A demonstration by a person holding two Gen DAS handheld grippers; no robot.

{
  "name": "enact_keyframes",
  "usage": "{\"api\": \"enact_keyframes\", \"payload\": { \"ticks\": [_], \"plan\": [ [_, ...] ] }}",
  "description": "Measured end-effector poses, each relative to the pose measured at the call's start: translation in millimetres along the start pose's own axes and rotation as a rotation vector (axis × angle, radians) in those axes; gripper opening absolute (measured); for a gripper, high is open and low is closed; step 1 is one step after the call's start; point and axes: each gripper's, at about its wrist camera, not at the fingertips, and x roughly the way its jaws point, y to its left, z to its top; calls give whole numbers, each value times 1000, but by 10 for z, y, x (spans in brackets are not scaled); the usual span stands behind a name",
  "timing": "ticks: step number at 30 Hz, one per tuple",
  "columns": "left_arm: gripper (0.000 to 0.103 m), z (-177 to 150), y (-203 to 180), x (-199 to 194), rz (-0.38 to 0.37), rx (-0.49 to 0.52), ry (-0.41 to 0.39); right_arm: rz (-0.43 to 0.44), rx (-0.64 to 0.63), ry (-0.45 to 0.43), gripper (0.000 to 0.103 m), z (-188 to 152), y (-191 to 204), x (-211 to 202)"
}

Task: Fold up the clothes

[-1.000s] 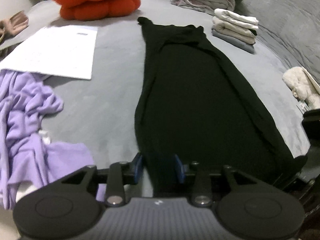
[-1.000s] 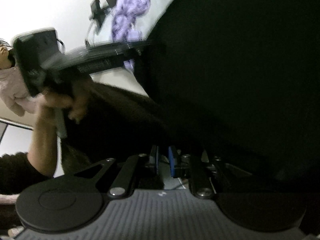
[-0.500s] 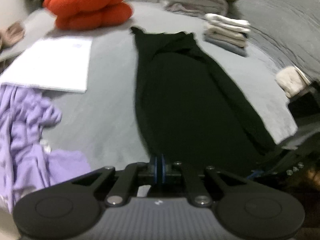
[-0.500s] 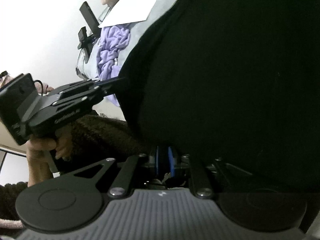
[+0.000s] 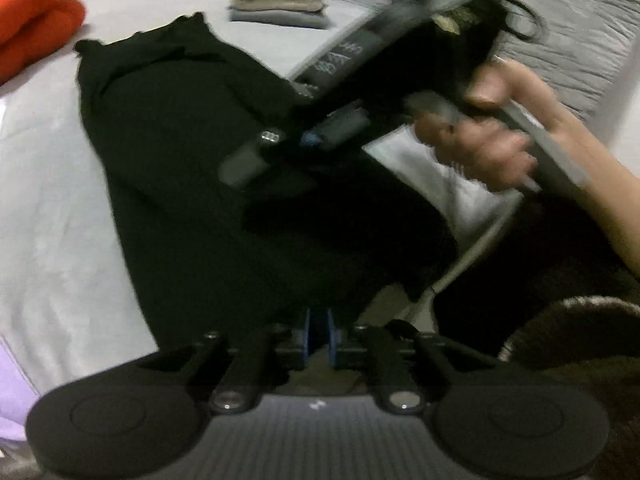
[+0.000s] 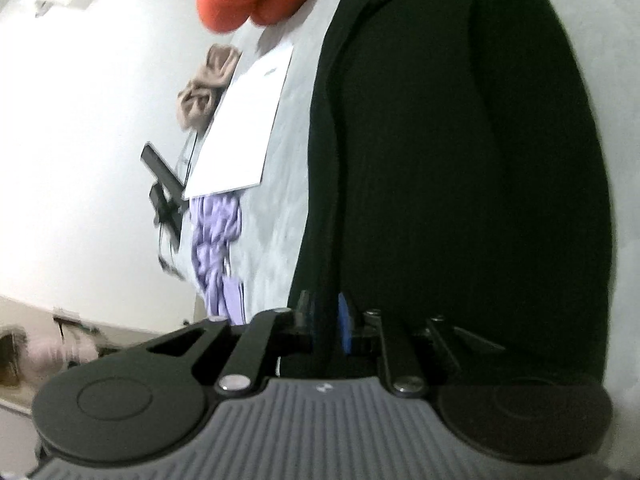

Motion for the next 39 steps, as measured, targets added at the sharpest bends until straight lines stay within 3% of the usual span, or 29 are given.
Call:
{"api": "enact_keyframes", "payload": {
  "ticks": [1,2,7,17,23,27,31,37,39],
  "plan": [
    [21,2,8,-40,8,2,-11,1,11,-12,44,31,-4,9],
    [28,9,34,-78,20,-2,-25,2,22,-23,45,63,-8,18],
    [31,70,205,-175,95,-44,-93,5,63,-75,45,238,7,167],
    [30,419,708,8,152,-103,-209,-17,91,-182,45,646,-123,372],
    [28,545,954,188,130,-134,-268,0,79,-280,38,856,-128,484],
    [27,438,1107,315,48,-187,-303,-8,25,-311,33,915,-73,596],
    [27,375,1135,396,4,-184,-332,-38,-39,-333,5,897,-23,659],
    [28,311,1099,373,-16,-144,-367,-96,-119,-413,4,804,140,479],
    [28,292,1119,383,-23,-144,-365,-151,-109,-402,4,807,116,504]
  ]
}}
